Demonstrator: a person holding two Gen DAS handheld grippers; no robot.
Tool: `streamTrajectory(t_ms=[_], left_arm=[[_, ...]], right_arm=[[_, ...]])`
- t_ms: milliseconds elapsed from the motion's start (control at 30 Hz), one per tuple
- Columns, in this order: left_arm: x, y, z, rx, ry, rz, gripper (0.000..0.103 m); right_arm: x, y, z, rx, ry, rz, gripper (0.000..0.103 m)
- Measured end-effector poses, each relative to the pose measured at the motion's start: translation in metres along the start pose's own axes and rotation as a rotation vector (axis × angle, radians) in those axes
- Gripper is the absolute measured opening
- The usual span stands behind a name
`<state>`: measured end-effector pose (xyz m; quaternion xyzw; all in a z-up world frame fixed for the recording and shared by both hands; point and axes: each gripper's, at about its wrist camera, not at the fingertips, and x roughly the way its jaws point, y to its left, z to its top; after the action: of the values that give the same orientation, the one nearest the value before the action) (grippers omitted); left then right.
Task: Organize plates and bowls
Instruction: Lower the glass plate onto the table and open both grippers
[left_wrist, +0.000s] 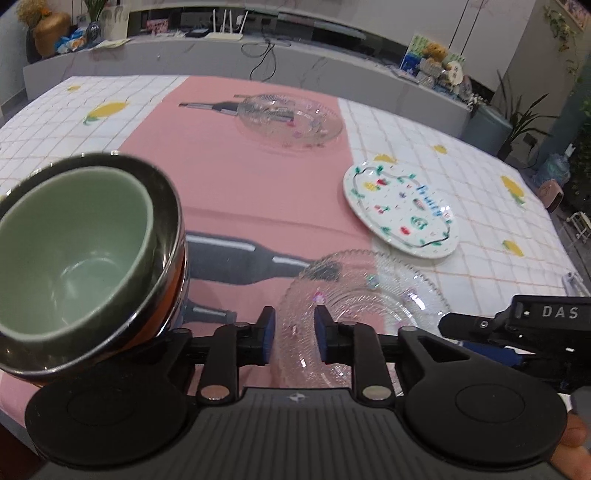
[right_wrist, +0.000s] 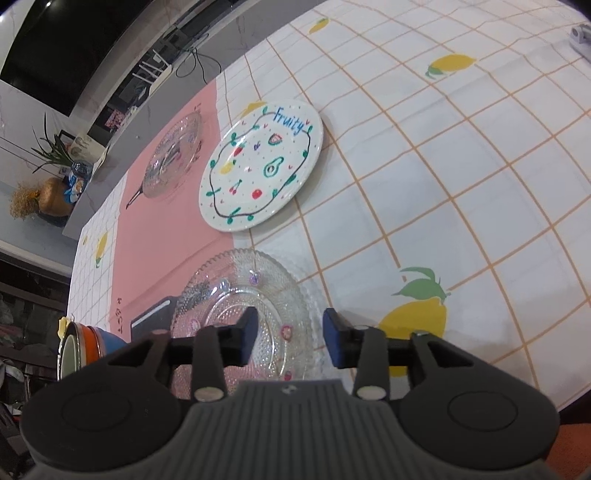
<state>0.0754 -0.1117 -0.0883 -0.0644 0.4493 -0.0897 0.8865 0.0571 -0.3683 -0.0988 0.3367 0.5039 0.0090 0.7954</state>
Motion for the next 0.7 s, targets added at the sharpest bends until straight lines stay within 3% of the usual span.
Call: streamTrajectory(t_ms=[367, 700], left_arm=[[-0.016, -0.013, 0.026, 0.025, -0.088, -0.066, 0.046], [0.000, -0.027, 0.050, 0.034, -0.090, -0.092, 0.068]], right_arm=[[-0.018, 0.012, 0.005, -0.082, -0.160, -0.014, 0.050], [0.000, 0.018, 0.041, -0.171, -0.192, -0.147, 0.055]])
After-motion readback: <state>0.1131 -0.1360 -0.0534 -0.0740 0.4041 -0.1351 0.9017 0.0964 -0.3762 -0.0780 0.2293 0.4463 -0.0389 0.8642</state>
